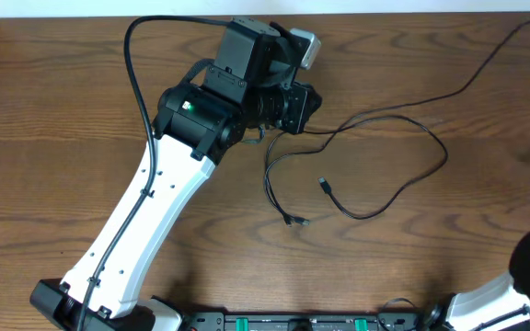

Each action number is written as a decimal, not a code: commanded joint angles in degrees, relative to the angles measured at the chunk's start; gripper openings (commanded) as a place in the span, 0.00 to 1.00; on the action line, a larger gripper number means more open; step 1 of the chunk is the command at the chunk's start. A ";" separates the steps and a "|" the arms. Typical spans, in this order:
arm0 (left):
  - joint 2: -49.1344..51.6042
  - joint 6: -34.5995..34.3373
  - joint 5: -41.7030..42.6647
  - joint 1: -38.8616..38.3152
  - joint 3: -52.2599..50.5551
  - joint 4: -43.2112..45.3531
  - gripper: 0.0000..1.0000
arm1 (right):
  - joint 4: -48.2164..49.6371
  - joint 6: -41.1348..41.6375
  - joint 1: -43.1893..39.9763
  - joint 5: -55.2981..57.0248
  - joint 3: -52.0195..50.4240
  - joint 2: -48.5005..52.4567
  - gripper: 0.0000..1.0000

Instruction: Untangle cables

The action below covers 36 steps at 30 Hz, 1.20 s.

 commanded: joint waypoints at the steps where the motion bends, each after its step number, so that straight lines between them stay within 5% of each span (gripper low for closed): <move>1: -0.55 0.11 0.98 -0.13 0.72 0.31 0.24 | -0.17 0.28 -4.83 -0.52 -1.88 -0.04 0.01; 22: -0.55 -0.33 3.98 -2.05 0.74 0.26 0.24 | 5.95 1.11 -18.23 -3.48 -18.67 1.86 0.01; 34: -0.55 -1.03 3.98 -3.93 0.74 0.61 0.24 | 7.39 1.14 -23.82 -6.71 -19.89 7.26 0.01; 35: -0.55 -1.29 3.96 -3.93 0.74 0.63 0.24 | 7.34 1.11 -23.69 -7.28 -19.89 7.82 0.12; 36: -0.55 -1.42 3.96 -3.93 0.74 0.66 0.24 | 7.52 1.11 -23.61 -7.82 -19.89 8.04 0.43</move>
